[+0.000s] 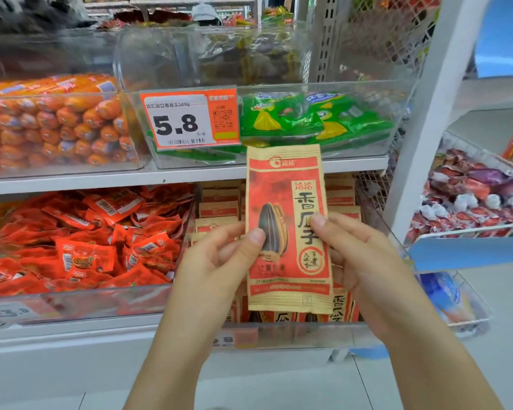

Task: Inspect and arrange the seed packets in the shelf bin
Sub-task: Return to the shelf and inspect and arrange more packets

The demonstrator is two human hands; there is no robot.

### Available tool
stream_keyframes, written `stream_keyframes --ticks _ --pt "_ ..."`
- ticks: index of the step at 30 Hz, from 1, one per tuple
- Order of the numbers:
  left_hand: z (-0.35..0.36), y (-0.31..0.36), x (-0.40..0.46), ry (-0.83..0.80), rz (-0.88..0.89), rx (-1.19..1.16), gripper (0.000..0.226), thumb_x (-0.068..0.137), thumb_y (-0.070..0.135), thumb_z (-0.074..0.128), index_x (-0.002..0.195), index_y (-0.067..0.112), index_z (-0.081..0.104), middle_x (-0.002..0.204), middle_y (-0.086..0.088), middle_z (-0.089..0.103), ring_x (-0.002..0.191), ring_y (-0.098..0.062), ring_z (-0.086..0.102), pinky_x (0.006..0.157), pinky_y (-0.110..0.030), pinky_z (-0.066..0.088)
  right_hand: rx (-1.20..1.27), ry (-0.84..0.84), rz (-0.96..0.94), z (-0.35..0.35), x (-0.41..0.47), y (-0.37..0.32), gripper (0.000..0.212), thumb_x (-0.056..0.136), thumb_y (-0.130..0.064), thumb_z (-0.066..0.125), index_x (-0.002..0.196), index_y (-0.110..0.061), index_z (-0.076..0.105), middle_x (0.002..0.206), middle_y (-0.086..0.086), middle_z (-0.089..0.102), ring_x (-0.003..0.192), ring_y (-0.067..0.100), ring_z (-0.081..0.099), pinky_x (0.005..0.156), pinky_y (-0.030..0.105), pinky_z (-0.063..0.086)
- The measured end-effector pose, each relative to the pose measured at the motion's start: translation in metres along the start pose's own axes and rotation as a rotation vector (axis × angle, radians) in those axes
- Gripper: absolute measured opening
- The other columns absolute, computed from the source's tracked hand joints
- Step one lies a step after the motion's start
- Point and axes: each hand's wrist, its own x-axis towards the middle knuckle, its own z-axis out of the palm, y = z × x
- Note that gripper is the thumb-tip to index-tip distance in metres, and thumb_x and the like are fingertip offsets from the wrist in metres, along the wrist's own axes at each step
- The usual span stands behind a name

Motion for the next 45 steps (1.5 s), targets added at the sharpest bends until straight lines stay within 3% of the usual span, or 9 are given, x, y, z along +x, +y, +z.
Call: stream_keyframes --ticks 7,13,20,27,31,34,38,42,45 --pt "-0.005 -0.007 -0.004 0.065 -0.024 0.013 0.036 0.078 0.031 0.06 0.108 0.011 0.067 0.083 -0.006 0.077 0.072 -0.017 0.074 0.056 -0.024 0.056 -0.107 -0.052 0.041 0.001 0.002 0.0 0.042 0.071 -0.04 0.063 0.109 -0.023 0.068 0.087 0.002 0.077 0.076 0.014 0.074 0.069 0.027 0.06" --pt "-0.012 -0.01 -0.007 0.089 0.013 0.03 0.039 0.075 0.036 0.06 0.107 0.015 0.068 0.083 -0.005 0.077 0.072 -0.016 0.074 0.057 -0.023 0.056 -0.019 -0.061 0.056 0.019 -0.002 0.007 0.024 0.089 -0.027 0.062 0.112 -0.024 0.066 0.088 0.0 0.077 0.076 0.012 0.074 0.062 0.021 0.057" --pt "-0.019 -0.009 -0.003 0.046 0.035 0.088 0.037 0.078 0.039 0.059 0.107 0.018 0.07 0.087 -0.004 0.077 0.079 -0.02 0.075 0.063 -0.029 0.059 -0.017 -0.051 0.036 0.025 -0.003 0.008 0.03 0.085 -0.033 0.061 0.113 -0.027 0.065 0.092 -0.001 0.077 0.08 0.012 0.074 0.065 0.02 0.056" --pt "-0.022 -0.017 -0.002 0.203 0.171 0.311 0.023 0.089 0.029 0.065 0.111 0.036 0.068 0.104 0.015 0.074 0.088 -0.006 0.072 0.076 -0.034 0.057 -0.017 -0.063 0.038 0.03 -0.003 0.013 0.025 0.092 -0.023 0.059 0.116 -0.026 0.065 0.094 -0.003 0.077 0.082 0.012 0.074 0.064 0.022 0.058" --pt "-0.018 -0.02 0.0 0.28 0.207 0.376 0.023 0.091 0.023 0.065 0.103 0.04 0.056 0.102 0.021 0.069 0.086 0.0 0.069 0.074 -0.026 0.056 -0.006 -0.09 0.021 0.032 -0.004 0.014 0.025 0.092 -0.023 0.057 0.115 -0.029 0.065 0.096 -0.005 0.077 0.084 0.01 0.074 0.065 0.022 0.058" --pt "-0.013 -0.015 -0.001 0.243 0.188 0.348 0.014 0.089 0.035 0.067 0.098 0.041 0.058 0.103 0.023 0.068 0.093 -0.003 0.068 0.075 -0.029 0.055 -0.016 -0.104 -0.033 0.034 -0.005 0.012 0.028 0.09 -0.032 0.053 0.115 -0.034 0.066 0.102 -0.007 0.076 0.091 0.01 0.073 0.072 0.028 0.06" --pt "-0.008 -0.01 -0.001 0.191 0.093 0.242 0.051 0.06 0.068 0.067 0.098 0.035 0.059 0.1 0.024 0.069 0.086 -0.001 0.068 0.07 -0.023 0.05 -0.049 -0.077 -0.09 0.036 -0.007 0.012 0.033 0.09 -0.036 0.048 0.114 -0.031 0.07 0.107 -0.007 0.074 0.094 0.013 0.072 0.066 0.029 0.06" --pt "-0.008 -0.007 0.0 0.167 0.05 0.228 0.069 0.046 0.073 0.065 0.1 0.031 0.058 0.093 0.028 0.069 0.079 0.003 0.068 0.064 -0.016 0.051 -0.091 -0.06 -0.098 0.031 -0.006 0.01 0.033 0.081 -0.041 0.056 0.109 -0.034 0.072 0.106 -0.01 0.074 0.093 0.013 0.072 0.071 0.032 0.061" --pt "-0.006 -0.008 0.0 0.136 0.043 0.221 0.07 0.046 0.074 0.066 0.1 0.03 0.057 0.093 0.023 0.071 0.079 -0.003 0.07 0.065 -0.024 0.053 -0.101 -0.031 -0.101 0.025 -0.006 0.006 0.031 0.076 -0.043 0.058 0.102 -0.033 0.072 0.101 -0.01 0.075 0.088 0.011 0.072 0.075 0.029 0.06"
